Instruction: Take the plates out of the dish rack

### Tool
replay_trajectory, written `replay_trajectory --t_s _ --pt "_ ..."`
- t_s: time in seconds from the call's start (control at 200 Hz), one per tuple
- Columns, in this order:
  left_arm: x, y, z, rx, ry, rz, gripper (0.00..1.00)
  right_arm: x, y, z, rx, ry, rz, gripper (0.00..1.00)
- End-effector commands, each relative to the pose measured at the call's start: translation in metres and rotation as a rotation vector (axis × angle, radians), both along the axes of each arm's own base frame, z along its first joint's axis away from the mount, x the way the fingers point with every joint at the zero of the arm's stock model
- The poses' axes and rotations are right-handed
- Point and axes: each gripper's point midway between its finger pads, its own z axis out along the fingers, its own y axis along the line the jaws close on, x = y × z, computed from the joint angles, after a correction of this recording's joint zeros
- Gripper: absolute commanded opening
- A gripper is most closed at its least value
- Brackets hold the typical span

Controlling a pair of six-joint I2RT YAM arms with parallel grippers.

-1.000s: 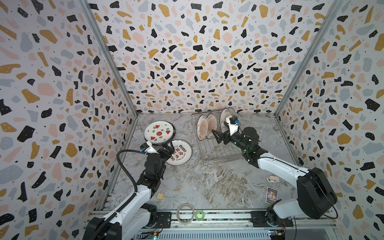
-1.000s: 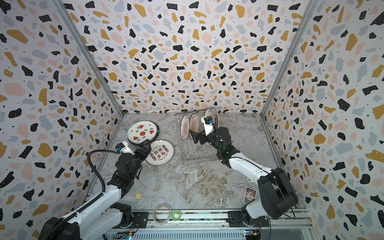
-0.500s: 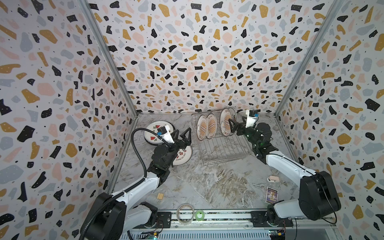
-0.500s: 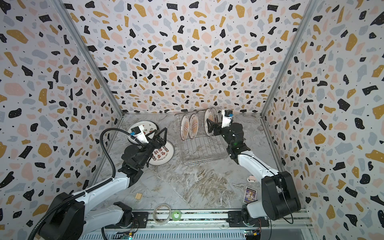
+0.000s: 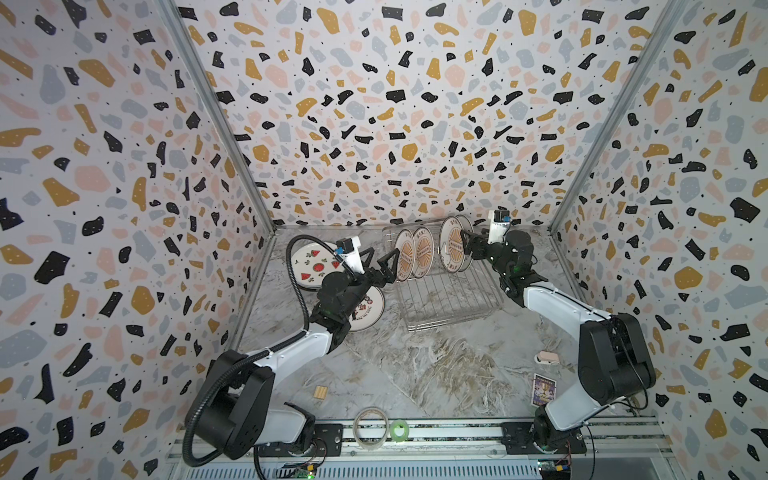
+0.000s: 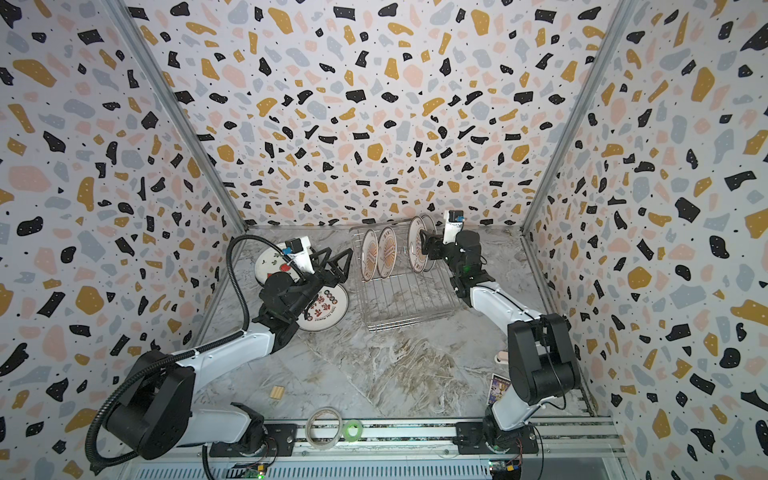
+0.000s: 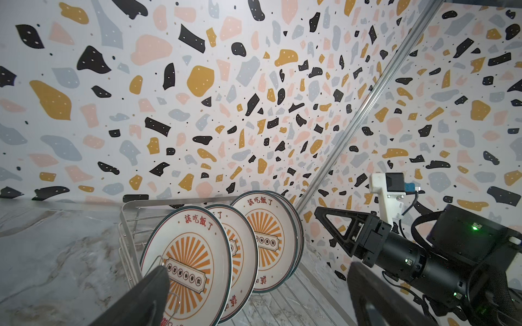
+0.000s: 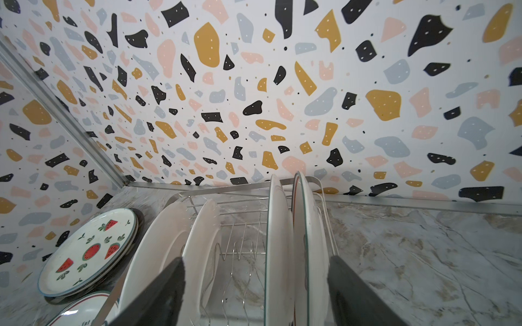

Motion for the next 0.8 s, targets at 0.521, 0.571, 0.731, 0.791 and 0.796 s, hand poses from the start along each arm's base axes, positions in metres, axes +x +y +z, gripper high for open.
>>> replay_trajectory --t_s 0.521,0.571,0.731,0.791,0.796 --pt "0.008 -0.052 0.006 0.019 -0.074 -0.207 1.00 0.047 0.019 -0.027 -0.107 0.138 -0.010 0.45" --pt "0.007 -0.052 0.004 0.021 -0.073 -0.211 1.00 0.048 0.020 -0.029 -0.121 0.141 -0.024 0.45" --pt "0.010 -0.049 -0.002 0.032 -0.057 -0.182 1.00 0.050 0.022 -0.037 -0.184 0.162 -0.100 0.42" --pt "0.010 -0.048 -0.003 0.040 -0.051 -0.176 1.00 0.052 0.021 -0.044 -0.238 0.183 -0.154 0.41" --pt "0.010 -0.048 -0.003 0.040 -0.051 -0.175 1.00 0.052 0.020 -0.045 -0.242 0.188 -0.159 0.41"
